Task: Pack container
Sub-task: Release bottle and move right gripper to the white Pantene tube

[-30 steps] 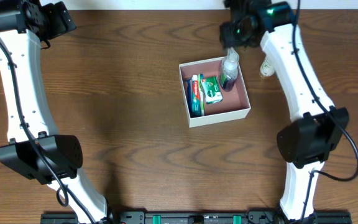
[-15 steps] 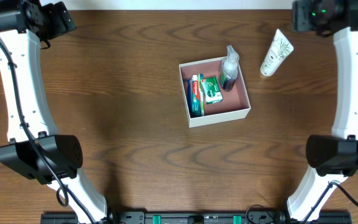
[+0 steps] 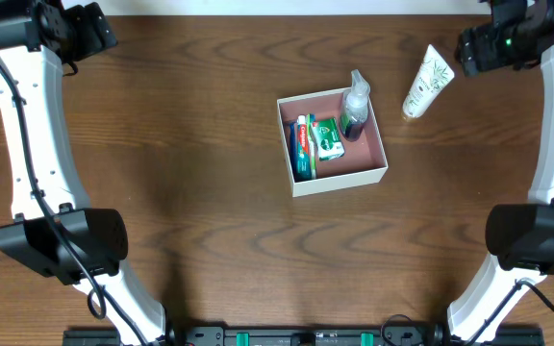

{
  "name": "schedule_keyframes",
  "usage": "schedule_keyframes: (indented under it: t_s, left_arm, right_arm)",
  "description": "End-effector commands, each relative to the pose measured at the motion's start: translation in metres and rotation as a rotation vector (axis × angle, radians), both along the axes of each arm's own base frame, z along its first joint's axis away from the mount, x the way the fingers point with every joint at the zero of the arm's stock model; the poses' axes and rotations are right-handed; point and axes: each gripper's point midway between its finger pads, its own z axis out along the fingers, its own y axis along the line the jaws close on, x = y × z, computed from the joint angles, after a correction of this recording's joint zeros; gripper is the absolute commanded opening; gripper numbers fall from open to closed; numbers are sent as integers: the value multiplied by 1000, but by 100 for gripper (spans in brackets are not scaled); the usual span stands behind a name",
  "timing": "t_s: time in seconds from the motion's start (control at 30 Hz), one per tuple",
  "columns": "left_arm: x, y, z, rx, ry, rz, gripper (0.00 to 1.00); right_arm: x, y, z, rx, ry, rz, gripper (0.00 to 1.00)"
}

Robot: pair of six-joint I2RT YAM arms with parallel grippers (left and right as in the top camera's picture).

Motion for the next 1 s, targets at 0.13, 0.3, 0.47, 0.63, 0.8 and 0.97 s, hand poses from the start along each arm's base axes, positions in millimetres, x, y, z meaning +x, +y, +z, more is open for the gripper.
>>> schedule_keyframes:
  t_s: [0.13, 0.3, 0.47, 0.63, 0.8, 0.97]
  left_arm:
    - [0, 3, -2, 12, 10, 5, 98]
    - [0, 3, -2, 12, 10, 5, 98]
    - [0, 3, -2, 12, 10, 5, 98]
    - [0, 3, -2, 12, 10, 5, 98]
    - [0, 3, -2, 12, 10, 5, 98]
    - [0, 3, -2, 12, 10, 5, 98]
  right_arm:
    - [2, 6, -27, 10, 55, 46, 86]
    - [2, 28, -29, 64, 52, 147, 88]
    - [3, 46, -27, 100, 40, 205, 88]
    - [1, 52, -34, 92, 57, 241, 89]
    - [6, 52, -54, 86, 63, 253, 88]
    - [12, 48, -71, 68, 62, 245, 88]
